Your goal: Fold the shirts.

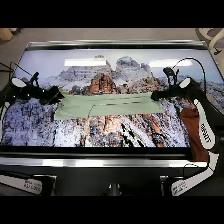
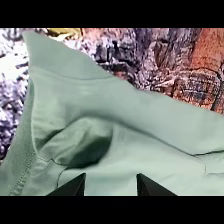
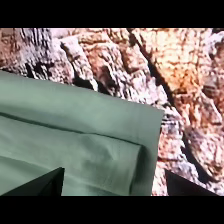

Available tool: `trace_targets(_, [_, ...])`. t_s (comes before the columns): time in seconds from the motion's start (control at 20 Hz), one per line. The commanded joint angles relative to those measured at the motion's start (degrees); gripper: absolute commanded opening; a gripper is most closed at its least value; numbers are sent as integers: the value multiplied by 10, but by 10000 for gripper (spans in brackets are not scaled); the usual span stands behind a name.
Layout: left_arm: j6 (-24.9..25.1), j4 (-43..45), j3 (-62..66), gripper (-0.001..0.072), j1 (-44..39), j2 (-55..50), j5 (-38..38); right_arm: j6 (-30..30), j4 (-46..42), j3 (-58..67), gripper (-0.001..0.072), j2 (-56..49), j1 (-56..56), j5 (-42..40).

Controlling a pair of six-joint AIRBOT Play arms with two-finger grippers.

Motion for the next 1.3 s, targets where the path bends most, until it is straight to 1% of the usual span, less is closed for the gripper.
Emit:
trace_targets(0.0, [-7,-1,37,419,13,-11,-74,-39,-4,12,714,7,-13,32])
trace_targets(0.05, [13,-1,54,419,17,-7,-97,-38,-10,13,714,12,-27,44])
trace_targets(0.1, [28,-1,68,418,17,0,-114,-20,-9,13,714,12,-43,60])
trace_targets(0.15, [30,-1,78,418,17,9,-120,1,-5,13,713,8,-60,77])
trace_targets(0.2, [30,-2,85,411,14,21,-120,9,-1,13,713,2,-71,94])
trace_targets(0.3, [31,-1,89,401,3,47,-118,9,11,13,713,-13,-74,121])
trace_targets(0.4, [46,-1,89,399,-16,71,-121,7,64,13,710,-35,-69,133])
trace_targets(0.5, [54,-2,89,399,-38,92,-122,2,114,13,705,-52,-59,129])
trace_targets(0.6, [54,-1,89,399,-61,108,-121,2,142,13,693,-61,-43,118])
trace_targets(0.65, [54,-1,89,399,-71,111,-121,4,148,13,662,-63,-33,119])
trace_targets(0.7, [54,-1,89,399,-83,111,-121,3,153,13,564,-63,-23,122])
trace_targets(0.75, [54,-1,89,399,-95,109,-120,-3,159,13,269,-61,-16,121])
trace_targets(0.8, [54,-1,89,397,-109,104,-116,-3,170,13,12,-56,-15,123])
trace_targets(0.85, [54,-1,89,382,-124,99,-105,-20,190,13,18,-46,-15,130])
trace_targets(0.9, [54,-1,89,293,-143,89,-85,-53,211,13,18,-30,-15,130])
trace_targets(0.95, [52,-2,89,91,-163,78,-64,-71,223,13,17,-9,-16,130])
trace_targets(1.0, [47,-2,89,29,-189,62,-34,-71,224,13,17,18,-16,131])
trace_targets(1.1, [21,-2,89,28,-245,20,25,-64,224,13,17,76,-16,156])
trace_targets(1.15, [3,-2,89,28,-272,-4,54,-49,223,13,17,107,-16,178])
trace_targets(1.2, [-12,-11,89,28,-300,-31,84,-33,223,13,17,135,-16,201])
trace_targets(1.25, [-14,-39,89,28,-325,-59,112,-19,222,13,17,165,-16,227])
